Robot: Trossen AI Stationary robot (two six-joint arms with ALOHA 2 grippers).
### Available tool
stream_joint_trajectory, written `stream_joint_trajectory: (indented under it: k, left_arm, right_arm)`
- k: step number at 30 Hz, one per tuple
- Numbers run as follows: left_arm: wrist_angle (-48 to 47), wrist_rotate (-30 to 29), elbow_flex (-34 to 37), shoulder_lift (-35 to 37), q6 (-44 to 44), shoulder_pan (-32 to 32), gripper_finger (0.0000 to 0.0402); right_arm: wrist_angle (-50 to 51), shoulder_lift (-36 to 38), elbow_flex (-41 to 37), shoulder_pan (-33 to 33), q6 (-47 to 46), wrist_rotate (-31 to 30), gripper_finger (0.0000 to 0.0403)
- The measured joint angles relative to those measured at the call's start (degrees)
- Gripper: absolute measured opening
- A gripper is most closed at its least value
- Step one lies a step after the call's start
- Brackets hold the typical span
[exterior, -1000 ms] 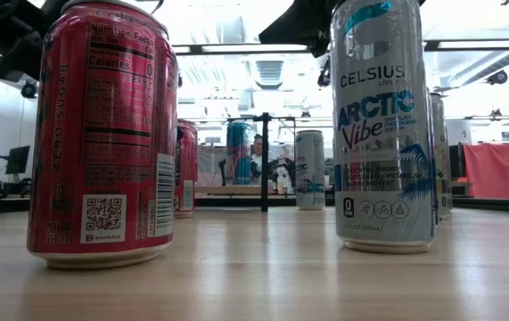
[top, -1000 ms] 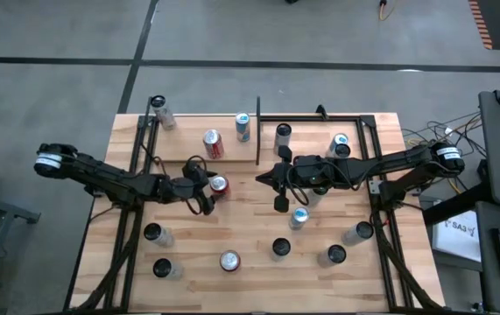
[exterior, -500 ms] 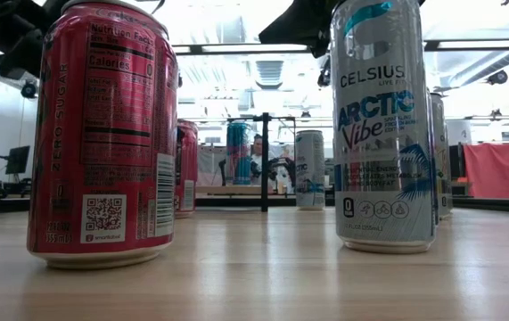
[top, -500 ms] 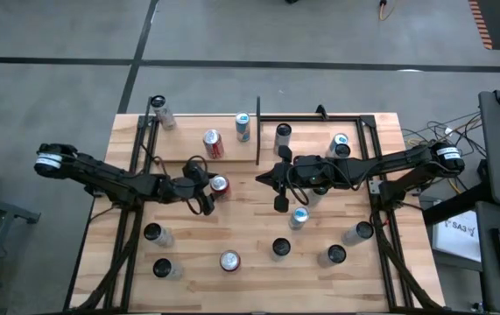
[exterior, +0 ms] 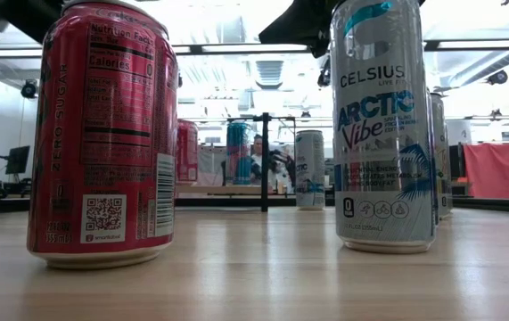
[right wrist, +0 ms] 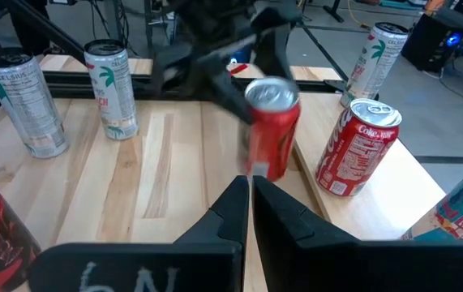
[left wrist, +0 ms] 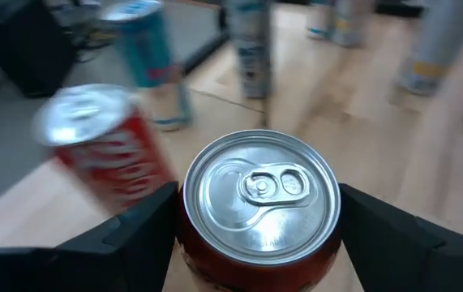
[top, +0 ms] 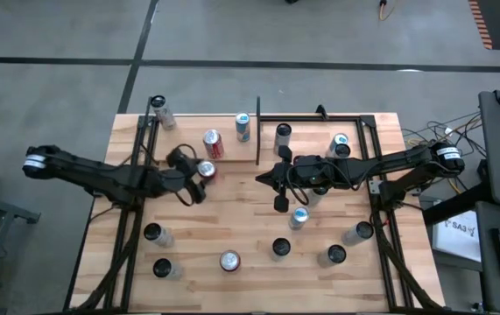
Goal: Place canned beverage on shelf
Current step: Put the top red and black soda can on the shelf
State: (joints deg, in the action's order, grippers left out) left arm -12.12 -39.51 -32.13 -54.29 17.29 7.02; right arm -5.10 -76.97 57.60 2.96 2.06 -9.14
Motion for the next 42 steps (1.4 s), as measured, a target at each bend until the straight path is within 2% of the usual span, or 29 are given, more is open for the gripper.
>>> stream_joint_trajectory:
  k: [5,8,10,14,18,22,33,42]
  left_arm:
    - [-8.54,-7.13,0.34,7.35,6.09,-0.08,0.028]
    - [-14.93,-13.65,0.53,10.29,12.55,-0.1,0.028]
    - [-16.53,-17.57,0.93,11.46,14.74,-0.55,0.028]
    - [-16.19,-19.99,1.0,12.05,16.85,-2.57,0.0281]
    - [-16.24,-19.94,1.0,11.45,16.33,-6.38,0.0282]
    - [-16.41,-17.5,1.11,10.48,13.18,-10.53,0.0282]
    - [-11.54,-7.6,1.13,7.25,10.59,-20.49,0.0283]
    - [-10.42,-6.69,1.13,4.47,17.31,-23.68,0.0283]
  right_arm:
    - [-0.03,0.0,0.0,0.0,0.46,0.01,0.0011]
    - [-0.13,0.0,0.0,0.0,0.51,0.01,0.0011]
    - [-0.13,0.0,0.0,0.0,0.78,0.01,0.0011]
    - [-0.31,-0.01,0.0,0.0,0.96,0.01,0.0011]
    - [-0.31,0.0,0.0,0.0,0.94,0.01,0.0011]
    - [-0.31,0.0,0.0,0.0,0.94,0.01,0.0011]
    - [-0.33,-0.01,0.0,0.0,0.94,0.01,0.0011]
    - [-0.33,-0.01,0.0,0.0,0.53,-0.01,0.0011]
